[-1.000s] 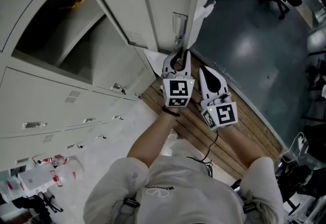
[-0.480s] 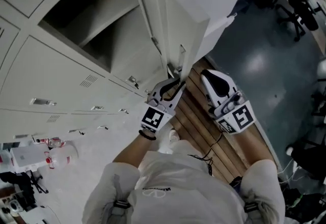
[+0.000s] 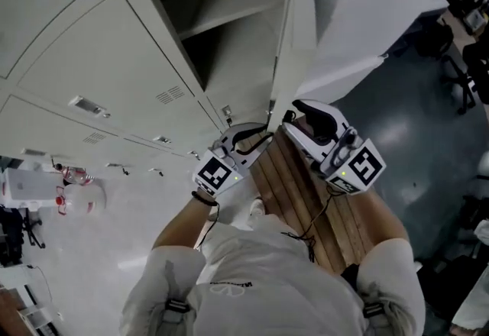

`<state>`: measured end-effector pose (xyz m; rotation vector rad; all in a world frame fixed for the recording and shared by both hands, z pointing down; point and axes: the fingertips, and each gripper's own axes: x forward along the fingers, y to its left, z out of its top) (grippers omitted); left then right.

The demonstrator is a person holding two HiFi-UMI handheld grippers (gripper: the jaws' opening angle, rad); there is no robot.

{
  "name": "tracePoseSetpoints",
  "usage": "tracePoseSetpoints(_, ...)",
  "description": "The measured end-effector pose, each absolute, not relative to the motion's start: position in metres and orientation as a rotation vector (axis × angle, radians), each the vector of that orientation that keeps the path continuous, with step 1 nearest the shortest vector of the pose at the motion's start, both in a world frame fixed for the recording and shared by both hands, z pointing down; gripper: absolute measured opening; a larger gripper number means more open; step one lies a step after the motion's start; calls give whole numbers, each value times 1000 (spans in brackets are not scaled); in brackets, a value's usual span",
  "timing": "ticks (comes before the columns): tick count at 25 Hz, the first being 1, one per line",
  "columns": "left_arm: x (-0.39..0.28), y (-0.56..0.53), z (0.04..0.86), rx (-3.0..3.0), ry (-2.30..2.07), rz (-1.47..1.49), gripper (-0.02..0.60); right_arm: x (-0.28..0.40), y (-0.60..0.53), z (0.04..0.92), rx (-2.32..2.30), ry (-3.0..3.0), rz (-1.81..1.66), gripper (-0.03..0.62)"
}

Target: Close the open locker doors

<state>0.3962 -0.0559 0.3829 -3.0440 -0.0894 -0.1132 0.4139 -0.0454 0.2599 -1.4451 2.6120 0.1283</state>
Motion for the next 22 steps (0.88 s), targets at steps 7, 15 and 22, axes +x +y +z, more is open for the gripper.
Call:
tracePoseSetpoints(7,368,-83,383,-3048,28,-98,66,371,-73,253,-1272,2690,125,190)
tracePoseSetpoints(15,330,-123,383,-3019,303,-124,5,352,-113,251,-1181,2725,93,112)
tracePoseSetpoints(22,324,-140,373,-2927,527,-148,5,336,-154,250,-1166,2737,103,96)
